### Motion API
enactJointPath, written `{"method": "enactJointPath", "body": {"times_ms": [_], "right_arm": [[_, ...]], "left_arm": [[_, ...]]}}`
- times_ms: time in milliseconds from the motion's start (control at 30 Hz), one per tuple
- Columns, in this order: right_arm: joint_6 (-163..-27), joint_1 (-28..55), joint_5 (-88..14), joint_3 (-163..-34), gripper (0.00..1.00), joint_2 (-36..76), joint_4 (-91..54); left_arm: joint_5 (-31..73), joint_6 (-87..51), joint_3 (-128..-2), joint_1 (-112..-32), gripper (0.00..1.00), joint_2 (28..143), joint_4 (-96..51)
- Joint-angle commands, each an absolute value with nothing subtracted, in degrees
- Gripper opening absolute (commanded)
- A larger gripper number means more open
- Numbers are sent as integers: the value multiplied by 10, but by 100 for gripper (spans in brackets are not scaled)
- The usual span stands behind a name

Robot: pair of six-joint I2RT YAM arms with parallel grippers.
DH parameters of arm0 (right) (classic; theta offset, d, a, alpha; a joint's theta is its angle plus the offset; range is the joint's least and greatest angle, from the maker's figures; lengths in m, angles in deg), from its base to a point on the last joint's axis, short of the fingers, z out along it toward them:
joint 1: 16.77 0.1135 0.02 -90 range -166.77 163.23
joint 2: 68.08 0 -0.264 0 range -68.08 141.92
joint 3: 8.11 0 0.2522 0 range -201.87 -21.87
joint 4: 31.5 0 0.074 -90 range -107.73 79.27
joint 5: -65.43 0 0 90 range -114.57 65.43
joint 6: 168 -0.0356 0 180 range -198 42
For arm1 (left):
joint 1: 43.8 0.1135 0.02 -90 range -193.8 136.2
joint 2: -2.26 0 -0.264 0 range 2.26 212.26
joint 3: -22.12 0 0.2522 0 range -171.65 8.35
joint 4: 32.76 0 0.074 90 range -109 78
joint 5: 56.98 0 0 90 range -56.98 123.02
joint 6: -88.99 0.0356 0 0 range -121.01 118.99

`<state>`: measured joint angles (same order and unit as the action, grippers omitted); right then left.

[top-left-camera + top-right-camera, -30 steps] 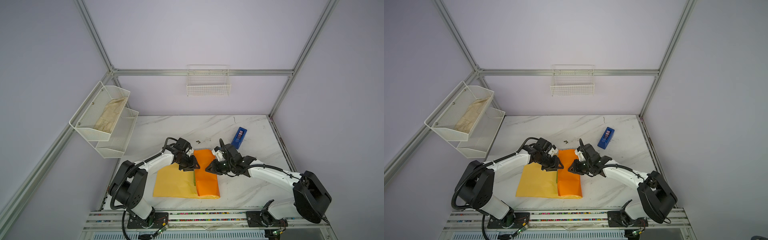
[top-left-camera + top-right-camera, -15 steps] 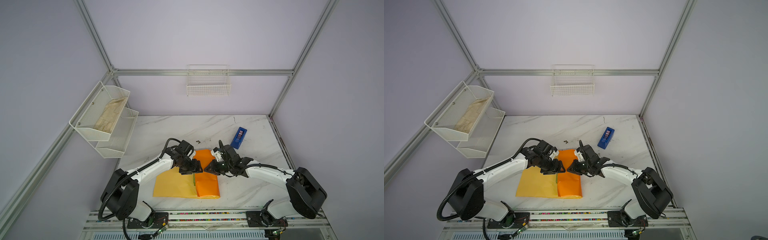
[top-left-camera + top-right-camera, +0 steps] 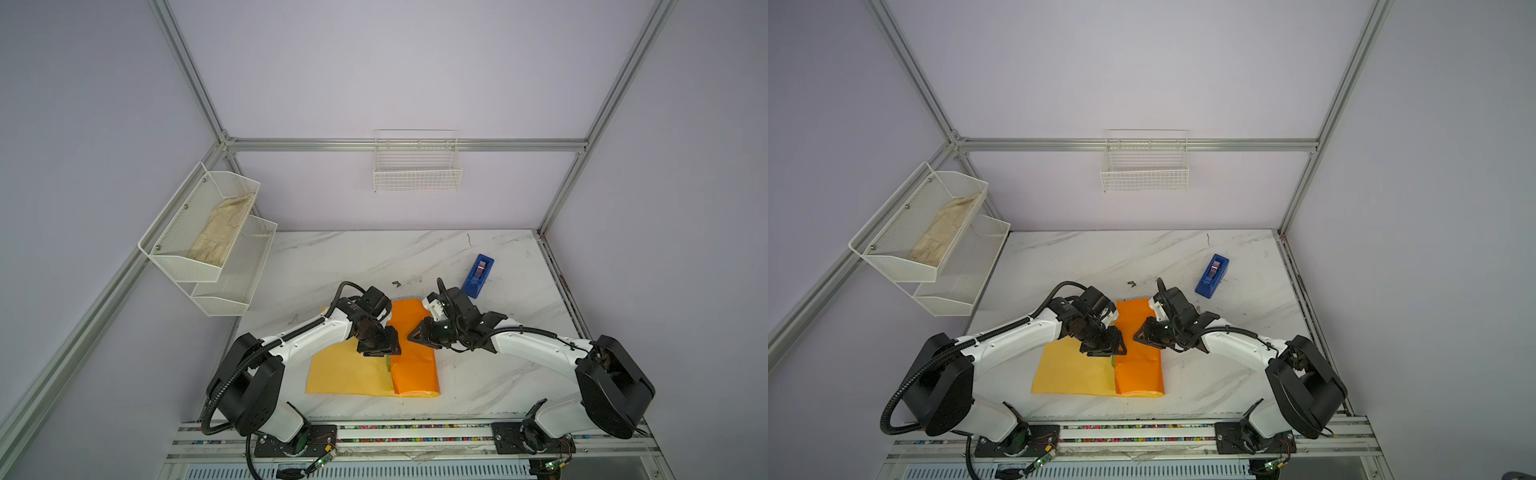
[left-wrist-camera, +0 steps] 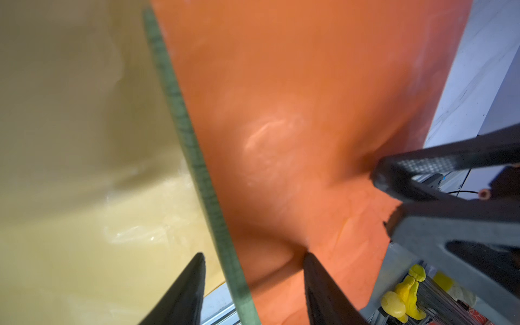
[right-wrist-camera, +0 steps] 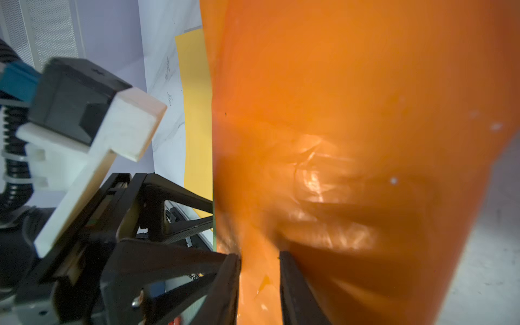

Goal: Wrap a gift box in wrapping paper
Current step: First fold the wrapping paper around the gift box.

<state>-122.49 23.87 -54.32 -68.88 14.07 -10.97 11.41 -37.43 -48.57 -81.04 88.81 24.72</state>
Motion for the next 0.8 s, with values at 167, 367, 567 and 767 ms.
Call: {"method": "enactJointPath", "body": {"times_ms": [167, 367, 567, 767], "right_arm": [[-1236, 155, -493, -658, 40, 35, -56], [-1225, 147, -513, -616, 57, 42, -70], [-1223, 156, -571, -607, 63, 89, -118], [-1238, 191, -581, -611, 63, 125, -149]], "left_arm": [[150, -366, -462, -809, 43, 895, 263], [137, -374, -445, -798, 37, 881, 250], [132, -374, -440, -793, 36, 874, 251], [139, -375, -439, -785, 33, 860, 260]]}}
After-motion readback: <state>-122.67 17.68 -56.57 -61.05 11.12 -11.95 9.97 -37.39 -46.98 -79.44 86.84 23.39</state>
